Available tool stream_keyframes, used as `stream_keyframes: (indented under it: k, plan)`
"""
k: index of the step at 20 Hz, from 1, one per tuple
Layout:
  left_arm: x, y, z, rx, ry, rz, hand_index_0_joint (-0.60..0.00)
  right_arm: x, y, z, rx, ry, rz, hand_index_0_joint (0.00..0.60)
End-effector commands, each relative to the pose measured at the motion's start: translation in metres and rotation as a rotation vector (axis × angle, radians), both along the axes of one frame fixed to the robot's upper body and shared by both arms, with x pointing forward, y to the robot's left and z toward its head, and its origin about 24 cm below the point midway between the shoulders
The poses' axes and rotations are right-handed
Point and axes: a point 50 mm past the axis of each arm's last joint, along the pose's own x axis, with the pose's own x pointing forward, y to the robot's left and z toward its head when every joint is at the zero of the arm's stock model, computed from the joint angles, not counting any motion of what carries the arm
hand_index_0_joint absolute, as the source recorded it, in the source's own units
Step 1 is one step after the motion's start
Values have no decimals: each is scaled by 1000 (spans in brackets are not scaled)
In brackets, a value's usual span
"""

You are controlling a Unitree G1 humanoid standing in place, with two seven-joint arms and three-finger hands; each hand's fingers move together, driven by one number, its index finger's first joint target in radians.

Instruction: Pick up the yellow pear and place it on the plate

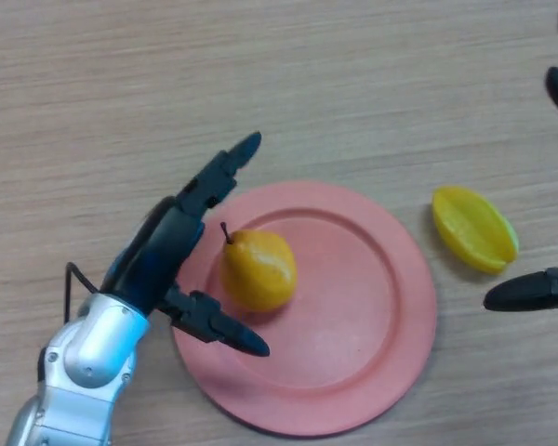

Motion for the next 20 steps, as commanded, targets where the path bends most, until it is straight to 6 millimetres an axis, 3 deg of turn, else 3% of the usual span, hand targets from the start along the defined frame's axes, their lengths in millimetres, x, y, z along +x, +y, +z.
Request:
stream_keyframes:
  k: [1,6,12,20]
  plan:
    - [-7,16,46,-68,-228,29,0,-10,0,23,-72,-208,-26,0]
    - [-28,46,85,-192,-329,94,0,-3,1,22,-86,-211,-10,0]
    - [-50,82,107,-323,-305,142,0,3,2,15,-59,-170,26,0]
    - [-55,91,116,-339,-301,165,0,6,3,12,-75,-165,58,0]
